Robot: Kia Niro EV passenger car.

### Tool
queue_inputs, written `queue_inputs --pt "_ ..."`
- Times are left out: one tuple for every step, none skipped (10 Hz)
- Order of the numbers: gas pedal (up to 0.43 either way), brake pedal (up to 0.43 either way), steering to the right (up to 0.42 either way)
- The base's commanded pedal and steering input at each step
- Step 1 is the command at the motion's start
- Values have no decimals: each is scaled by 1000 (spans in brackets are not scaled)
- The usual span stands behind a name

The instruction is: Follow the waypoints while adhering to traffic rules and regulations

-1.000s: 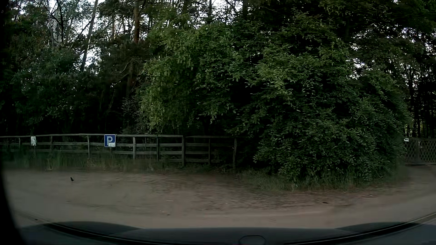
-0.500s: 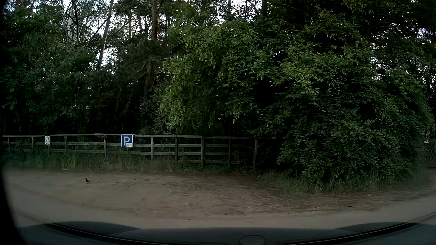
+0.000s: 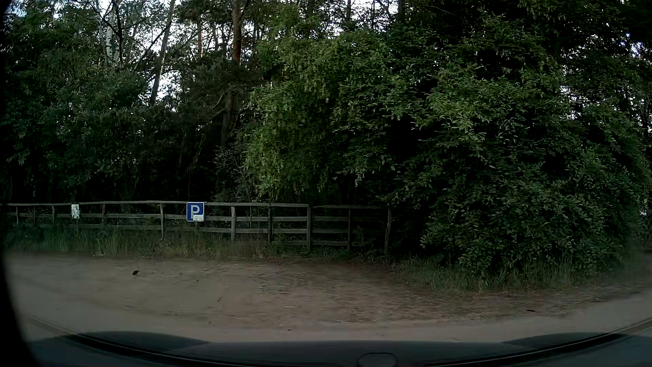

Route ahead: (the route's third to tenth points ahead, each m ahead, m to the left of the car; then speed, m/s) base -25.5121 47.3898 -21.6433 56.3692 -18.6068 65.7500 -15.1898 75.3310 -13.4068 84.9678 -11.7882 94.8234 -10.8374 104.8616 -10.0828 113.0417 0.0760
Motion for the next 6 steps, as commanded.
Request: queue_inputs --pt "0 195 -963" --pt "0 220 -959" --pt "0 238 -959" --pt "0 244 -959" --pt "0 244 -959" --pt "0 244 -959"
